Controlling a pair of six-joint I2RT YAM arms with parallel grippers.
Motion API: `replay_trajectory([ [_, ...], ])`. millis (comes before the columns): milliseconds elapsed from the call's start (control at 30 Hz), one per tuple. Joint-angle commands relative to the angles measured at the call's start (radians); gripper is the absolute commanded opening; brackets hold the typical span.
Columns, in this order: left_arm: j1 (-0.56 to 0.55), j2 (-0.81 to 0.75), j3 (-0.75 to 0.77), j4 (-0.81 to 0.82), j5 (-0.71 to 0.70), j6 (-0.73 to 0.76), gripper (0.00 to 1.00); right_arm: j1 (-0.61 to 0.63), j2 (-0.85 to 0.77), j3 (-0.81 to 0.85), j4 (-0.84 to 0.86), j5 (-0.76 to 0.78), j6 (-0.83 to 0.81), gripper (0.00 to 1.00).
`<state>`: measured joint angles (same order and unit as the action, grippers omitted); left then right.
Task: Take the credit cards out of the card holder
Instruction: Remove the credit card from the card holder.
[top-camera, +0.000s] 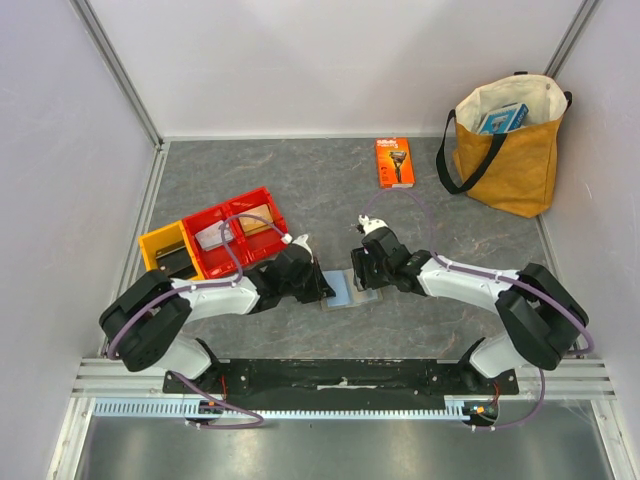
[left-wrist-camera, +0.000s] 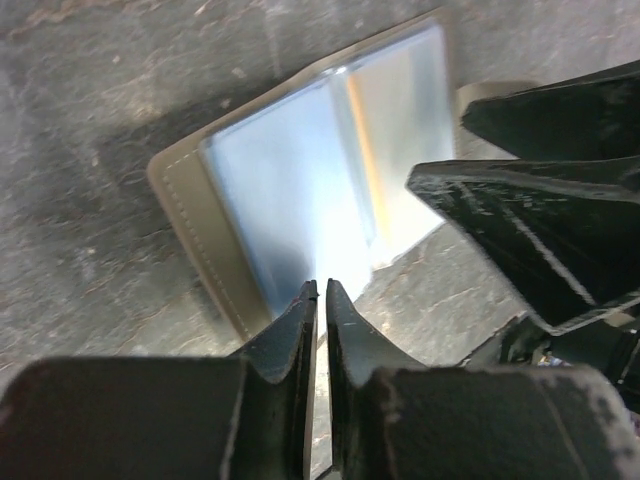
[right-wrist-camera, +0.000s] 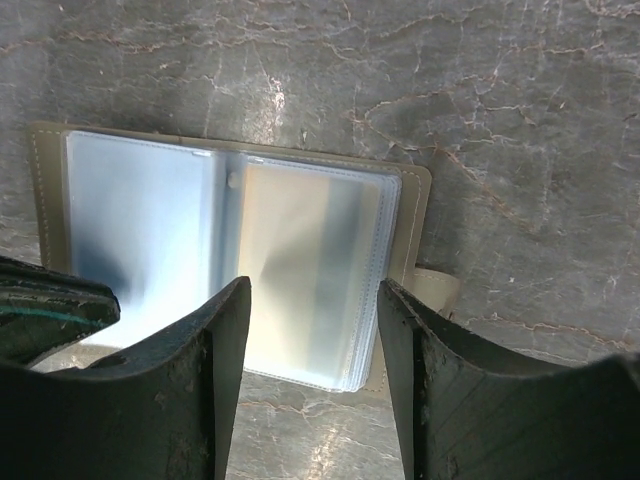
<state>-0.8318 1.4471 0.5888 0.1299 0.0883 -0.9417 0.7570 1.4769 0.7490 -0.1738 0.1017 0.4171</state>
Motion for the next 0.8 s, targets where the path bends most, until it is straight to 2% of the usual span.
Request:
replay_trajectory([
  [0,-0.004,0.029,-0.035,0.019,-0.009,0.001,0.12,0.001,0.019,-0.007,0.03,-0.017,-0.006,0.59],
  [267,-0.003,0.047,-0.06,0.02,-0.005,-0.011,0.11,0.001,0.02,-0.008,0.034,-0.036,-0.005,0.55],
  [767,-0.004,0.039,-0.06,0.019,0.002,-0.009,0.11,0.001,-0.029,-0.004,0.031,-0.04,0.002,0.58],
])
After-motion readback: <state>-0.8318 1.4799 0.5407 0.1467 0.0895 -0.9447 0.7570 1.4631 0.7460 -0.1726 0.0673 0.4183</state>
